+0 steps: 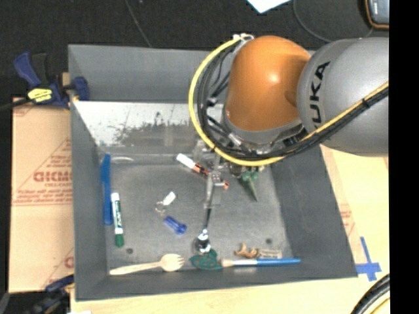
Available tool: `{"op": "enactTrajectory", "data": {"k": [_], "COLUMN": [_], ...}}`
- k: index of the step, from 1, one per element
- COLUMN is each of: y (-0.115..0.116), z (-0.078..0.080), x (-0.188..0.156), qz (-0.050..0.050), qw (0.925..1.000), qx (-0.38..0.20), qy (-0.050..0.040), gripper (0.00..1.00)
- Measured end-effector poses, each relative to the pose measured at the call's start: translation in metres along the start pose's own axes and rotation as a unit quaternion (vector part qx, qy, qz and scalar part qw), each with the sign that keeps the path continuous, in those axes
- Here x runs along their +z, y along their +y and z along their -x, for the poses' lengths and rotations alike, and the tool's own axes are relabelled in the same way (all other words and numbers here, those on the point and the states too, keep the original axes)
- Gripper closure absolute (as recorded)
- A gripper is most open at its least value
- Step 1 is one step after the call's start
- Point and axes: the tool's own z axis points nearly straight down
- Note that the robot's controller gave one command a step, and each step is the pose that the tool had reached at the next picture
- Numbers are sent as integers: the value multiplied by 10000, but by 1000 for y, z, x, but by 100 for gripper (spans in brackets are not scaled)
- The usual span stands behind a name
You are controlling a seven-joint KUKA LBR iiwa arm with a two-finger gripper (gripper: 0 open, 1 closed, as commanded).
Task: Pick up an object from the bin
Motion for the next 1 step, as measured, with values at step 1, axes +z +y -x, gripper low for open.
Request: {"op": "enactTrajectory", "data": {"k": [1], "y": [-1], "z": [1], "x": [-5], "qz": [5], "qw": [10000], "qx": [18], "qy": [-42], "gripper": [0]}}
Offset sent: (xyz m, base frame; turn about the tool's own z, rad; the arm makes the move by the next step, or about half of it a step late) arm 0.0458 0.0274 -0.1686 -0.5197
